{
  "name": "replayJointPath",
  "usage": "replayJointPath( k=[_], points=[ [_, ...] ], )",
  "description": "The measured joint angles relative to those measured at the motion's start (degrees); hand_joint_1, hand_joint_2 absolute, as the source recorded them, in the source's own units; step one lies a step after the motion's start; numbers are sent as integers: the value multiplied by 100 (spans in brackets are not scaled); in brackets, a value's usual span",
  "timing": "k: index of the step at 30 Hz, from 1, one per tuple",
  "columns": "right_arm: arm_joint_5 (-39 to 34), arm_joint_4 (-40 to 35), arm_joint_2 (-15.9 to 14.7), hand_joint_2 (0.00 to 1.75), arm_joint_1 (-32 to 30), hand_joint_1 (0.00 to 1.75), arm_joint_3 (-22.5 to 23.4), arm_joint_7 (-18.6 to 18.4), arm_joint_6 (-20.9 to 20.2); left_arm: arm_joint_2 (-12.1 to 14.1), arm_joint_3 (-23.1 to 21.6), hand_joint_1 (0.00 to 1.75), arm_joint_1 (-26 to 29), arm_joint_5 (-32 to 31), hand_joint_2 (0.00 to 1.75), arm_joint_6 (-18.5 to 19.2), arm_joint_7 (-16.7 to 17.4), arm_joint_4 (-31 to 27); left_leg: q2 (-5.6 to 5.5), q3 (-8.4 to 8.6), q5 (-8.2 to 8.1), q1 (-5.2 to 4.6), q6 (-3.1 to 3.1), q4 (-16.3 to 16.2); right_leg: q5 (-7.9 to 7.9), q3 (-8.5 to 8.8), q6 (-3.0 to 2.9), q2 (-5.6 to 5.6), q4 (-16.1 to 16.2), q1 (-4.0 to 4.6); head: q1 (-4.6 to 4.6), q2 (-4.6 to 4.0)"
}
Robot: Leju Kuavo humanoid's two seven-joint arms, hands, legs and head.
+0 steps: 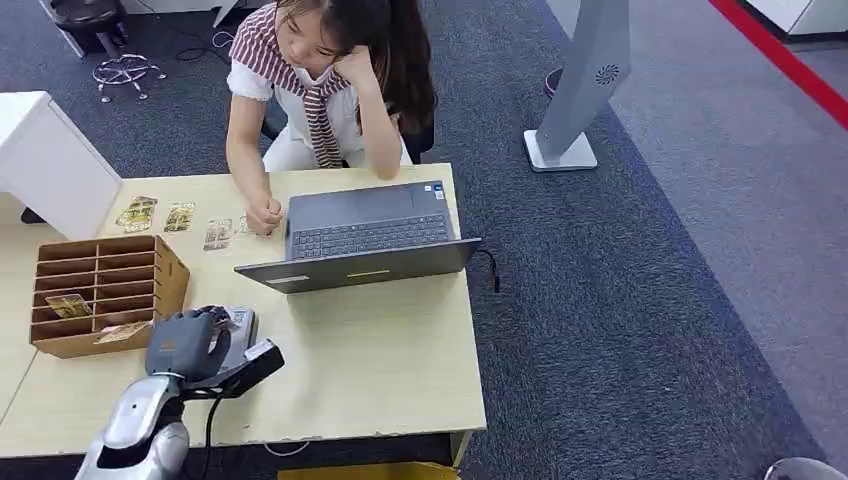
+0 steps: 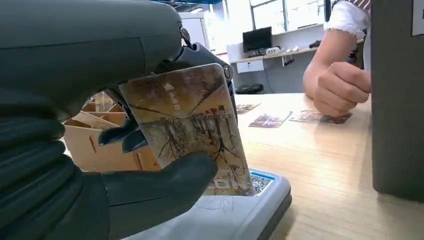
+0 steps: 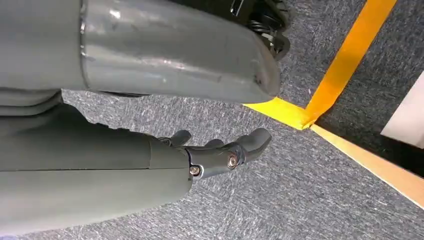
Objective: Pass the card to the sensor for recognition and then transmit it.
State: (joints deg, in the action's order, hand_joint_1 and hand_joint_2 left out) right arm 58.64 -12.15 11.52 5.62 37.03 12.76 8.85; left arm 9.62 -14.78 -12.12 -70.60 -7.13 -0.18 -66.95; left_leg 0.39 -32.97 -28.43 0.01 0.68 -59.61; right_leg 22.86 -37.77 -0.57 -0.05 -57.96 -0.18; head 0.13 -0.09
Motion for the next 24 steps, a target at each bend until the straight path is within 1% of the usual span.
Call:
replayJointPath(
  k=[6, 13, 16, 20, 24],
  points=[
    [2, 0, 0, 0, 0, 0, 0, 0, -24, -2, 0, 175, 7, 17, 175, 22, 15, 17, 0, 0, 0, 0, 0, 0, 0, 0, 0, 0, 0, 0, 0, 0],
    [2, -2, 0, 0, -1, 0, -2, -24, -15, -7, 0, 175, 84, 79, 175, -37, 140, 17, 0, 0, 0, 0, 0, 0, 0, 0, 0, 0, 0, 0, -2, 0],
    [20, -2, 0, 0, -1, 0, -7, -42, 15, -28, 0, 175, 144, 111, 175, -116, 195, 17, -1, -2, 0, 0, 0, 0, 0, 0, 0, -1, 0, 0, 0, 0],
    [28, -2, -2, 0, -3, 0, -11, -70, 55, -83, 2, 175, 235, 144, 175, -315, 236, 17, -1, -1, 0, 0, 0, 0, 0, 0, 0, -2, 0, 0, 0, 0],
    [28, -2, -2, 0, -3, 0, -13, -83, 55, -116, 2, 175, 291, 160, 175, -332, 238, 17, -2, -2, 0, 0, 0, 0, 0, 0, 0, -2, 0, 0, 2, 0]
  ],
)
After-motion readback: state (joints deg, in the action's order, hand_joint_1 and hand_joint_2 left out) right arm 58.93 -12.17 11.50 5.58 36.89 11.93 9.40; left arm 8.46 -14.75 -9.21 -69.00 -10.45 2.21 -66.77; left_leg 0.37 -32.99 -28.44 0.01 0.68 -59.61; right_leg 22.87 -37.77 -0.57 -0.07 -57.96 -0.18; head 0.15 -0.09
